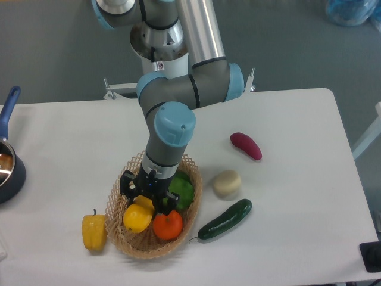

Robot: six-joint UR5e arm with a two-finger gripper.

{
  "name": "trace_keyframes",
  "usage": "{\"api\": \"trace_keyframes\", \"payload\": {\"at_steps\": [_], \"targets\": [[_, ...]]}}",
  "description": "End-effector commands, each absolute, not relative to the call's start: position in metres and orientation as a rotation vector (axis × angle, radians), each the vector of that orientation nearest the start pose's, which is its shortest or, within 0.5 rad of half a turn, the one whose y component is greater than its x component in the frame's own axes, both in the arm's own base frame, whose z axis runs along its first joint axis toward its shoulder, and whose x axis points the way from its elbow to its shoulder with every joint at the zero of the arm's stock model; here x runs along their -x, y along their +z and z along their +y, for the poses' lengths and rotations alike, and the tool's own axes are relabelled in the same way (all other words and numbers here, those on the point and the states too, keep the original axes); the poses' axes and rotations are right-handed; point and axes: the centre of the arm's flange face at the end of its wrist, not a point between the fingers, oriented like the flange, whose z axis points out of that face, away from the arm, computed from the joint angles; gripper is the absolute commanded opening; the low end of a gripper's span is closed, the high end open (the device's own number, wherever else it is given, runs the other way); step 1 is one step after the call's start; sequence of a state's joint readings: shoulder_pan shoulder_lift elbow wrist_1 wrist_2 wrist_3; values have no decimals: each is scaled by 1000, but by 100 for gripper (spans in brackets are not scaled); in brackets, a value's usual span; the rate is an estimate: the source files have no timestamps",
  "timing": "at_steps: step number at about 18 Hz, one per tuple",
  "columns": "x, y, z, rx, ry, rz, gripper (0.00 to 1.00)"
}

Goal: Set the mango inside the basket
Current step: 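Lower the mango into the basket beside the orange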

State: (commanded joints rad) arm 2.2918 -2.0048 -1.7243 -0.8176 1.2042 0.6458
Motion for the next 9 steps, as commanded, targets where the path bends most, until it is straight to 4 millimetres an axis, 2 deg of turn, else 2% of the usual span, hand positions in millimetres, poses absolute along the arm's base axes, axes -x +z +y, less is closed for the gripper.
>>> {"api": "trace_keyframes", "payload": {"at_steps": [5, 9], "targets": [[278, 254, 581, 2770, -266, -65, 21], [283, 250, 595, 2766, -263, -59, 21]]}}
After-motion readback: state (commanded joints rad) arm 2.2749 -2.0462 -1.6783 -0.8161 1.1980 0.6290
